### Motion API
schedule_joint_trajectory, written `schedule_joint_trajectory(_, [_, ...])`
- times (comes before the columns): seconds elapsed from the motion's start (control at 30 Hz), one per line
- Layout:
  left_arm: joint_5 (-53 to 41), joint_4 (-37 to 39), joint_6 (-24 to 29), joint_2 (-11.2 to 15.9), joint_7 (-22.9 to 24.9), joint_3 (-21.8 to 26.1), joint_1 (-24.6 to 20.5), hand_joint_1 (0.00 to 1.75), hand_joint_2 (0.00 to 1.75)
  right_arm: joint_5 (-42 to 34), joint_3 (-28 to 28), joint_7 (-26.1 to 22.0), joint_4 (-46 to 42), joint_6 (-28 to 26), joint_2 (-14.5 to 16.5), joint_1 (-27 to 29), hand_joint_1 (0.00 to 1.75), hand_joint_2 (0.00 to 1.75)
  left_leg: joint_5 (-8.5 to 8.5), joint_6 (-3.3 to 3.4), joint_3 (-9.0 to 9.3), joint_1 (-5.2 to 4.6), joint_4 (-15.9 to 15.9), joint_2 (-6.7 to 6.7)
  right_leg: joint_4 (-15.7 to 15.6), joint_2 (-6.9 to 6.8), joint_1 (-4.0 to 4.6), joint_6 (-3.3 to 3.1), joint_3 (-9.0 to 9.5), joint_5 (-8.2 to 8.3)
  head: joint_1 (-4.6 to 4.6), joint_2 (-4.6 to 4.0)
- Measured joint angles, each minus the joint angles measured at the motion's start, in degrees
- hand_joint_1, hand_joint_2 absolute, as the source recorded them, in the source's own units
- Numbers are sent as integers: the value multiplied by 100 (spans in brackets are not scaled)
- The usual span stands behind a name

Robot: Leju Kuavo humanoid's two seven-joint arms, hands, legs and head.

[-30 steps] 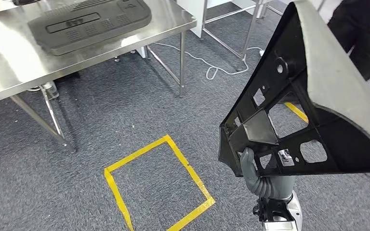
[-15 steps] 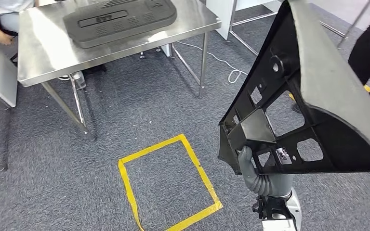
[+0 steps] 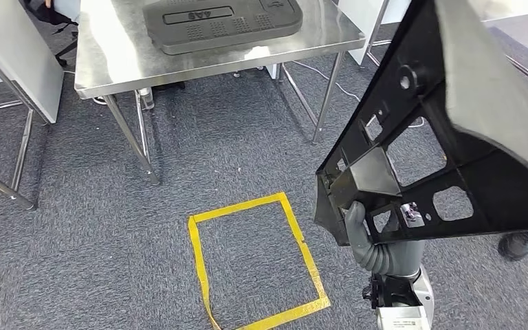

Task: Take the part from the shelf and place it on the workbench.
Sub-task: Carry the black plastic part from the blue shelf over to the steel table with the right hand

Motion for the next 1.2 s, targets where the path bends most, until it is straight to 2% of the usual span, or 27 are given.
schedule_joint_trajectory(0.07, [0, 1, -31, -12, -1, -1, 1, 0, 175, -1, 0, 0, -1, -4, -3, 0, 175, 175, 6, -17, 7, 1, 4, -58, -797, 2, -23, 97, 349, 347, 4, 0])
schedule_joint_trajectory(0.13, [-5, 1, -55, -22, -5, -1, 1, 0, 175, 1, 2, 4, -2, -7, -2, -3, 175, 175, 3, -53, 0, -27, 16, -95, -1412, 10, -28, 85, 625, 584, -1, 0])
schedule_joint_trajectory(0.17, [-9, 1, -62, -24, -8, -1, 3, 0, 175, 1, 2, 9, -1, -11, -2, -4, 175, 175, 3, -44, -9, -44, 22, -102, -1516, 14, -26, 52, 670, 626, -4, 0])
schedule_joint_trajectory(0.27, [-22, 1, -66, -22, -8, -1, 12, 0, 175, 4, 1, 29, 1, -24, -1, -3, 175, 175, 21, 33, -10, -57, 11, -94, -1521, 19, -9, -3, 680, 660, -9, 0])
schedule_joint_trajectory(0.53, [-33, 1, -81, -24, 45, -3, 11, 0, 175, 25, 7, 39, 1, -44, 3, -3, 175, 175, 50, -62, 8, -37, -37, -91, -1516, 20, 14, -24, 671, 663, -8, 0])
schedule_joint_trajectory(0.73, [-43, 1, -88, -29, 64, -5, 11, 0, 175, 25, 11, 39, -6, -52, 3, 8, 175, 175, 37, -14, 30, -56, -85, -87, -1529, 18, -11, 1, 676, 649, -7, 0])
schedule_joint_trajectory(0.8, [-61, 1, -97, -45, 66, -7, 11, 0, 175, 25, 11, 38, -15, -56, -1, 15, 175, 175, 76, 7, 93, -12, -183, -75, -1268, 18, -1, 1, 547, 511, 4, 0])
schedule_joint_trajectory(0.87, [-76, 1, -105, -50, 67, -8, 9, 0, 175, 25, 11, 37, -16, -61, -5, 27, 175, 175, 86, 18, 108, 7, -208, -67, -592, 18, -20, -16, 192, 222, 11, 0])
schedule_joint_trajectory(0.9, [-81, 1, -110, -51, 68, -8, 8, 0, 175, 25, 11, 37, -16, -63, -7, 38, 175, 175, 86, 17, 103, 7, -206, -65, -238, 18, -31, -6, 2, 101, 13, 0])
schedule_joint_trajectory(0.93, [-83, 1, -116, -53, 68, -8, 9, 0, 175, 23, 11, 37, -15, -63, -10, 49, 175, 175, 84, 14, 99, 10, -204, -66, -29, 18, -48, 28, -119, 56, 11, 0])
schedule_joint_trajectory(0.97, [-85, 1, -125, -56, 68, -8, 10, 0, 175, 23, 11, 37, -15, -63, -11, 56, 175, 175, 81, 7, 97, 16, -201, -69, -32, 17, -67, 85, -133, 99, 13, 0])
schedule_joint_trajectory(1.0, [-85, 2, -134, -62, 68, -8, 10, 0, 175, 22, 11, 37, -16, -63, -12, 60, 175, 175, 75, -8, 100, 27, -195, -75, -281, 17, -90, 158, -17, 224, 13, 0])
schedule_joint_trajectory(1.03, [-85, 2, -141, -67, 68, -8, 10, 0, 175, 22, 11, 37, -16, -63, -11, 60, 175, 175, 66, -34, 103, 37, -182, -84, -694, 17, -118, 234, 191, 387, 13, 0])
schedule_joint_trajectory(1.07, [-85, 1, -148, -67, 70, -7, 10, 0, 175, 21, 11, 37, -16, -63, -11, 59, 175, 175, 48, -73, 103, 35, -163, -94, -1081, 19, -127, 273, 386, 523, 20, 0])
schedule_joint_trajectory(1.1, [-86, 1, -152, -66, 73, -7, 9, 0, 175, 17, 12, 37, -17, -63, -8, 58, 175, 175, 25, -119, 103, 28, -142, -103, -1376, 25, -131, 257, 545, 622, 20, 0])
schedule_joint_trajectory(1.13, [-86, 0, -156, -62, 80, -7, 10, 0, 175, 14, 11, 38, -19, -64, -7, 59, 175, 175, 8, -161, 101, 17, -128, -108, -1524, 30, -121, 203, 630, 667, 21, 0])
schedule_joint_trajectory(1.2, [-87, 1, -162, -60, 96, -7, 15, 0, 175, 12, 10, 39, -20, -65, -6, 61, 175, 175, -2, -224, 108, 16, -131, -111, -1545, 37, -95, 50, 656, 687, 16, 0])
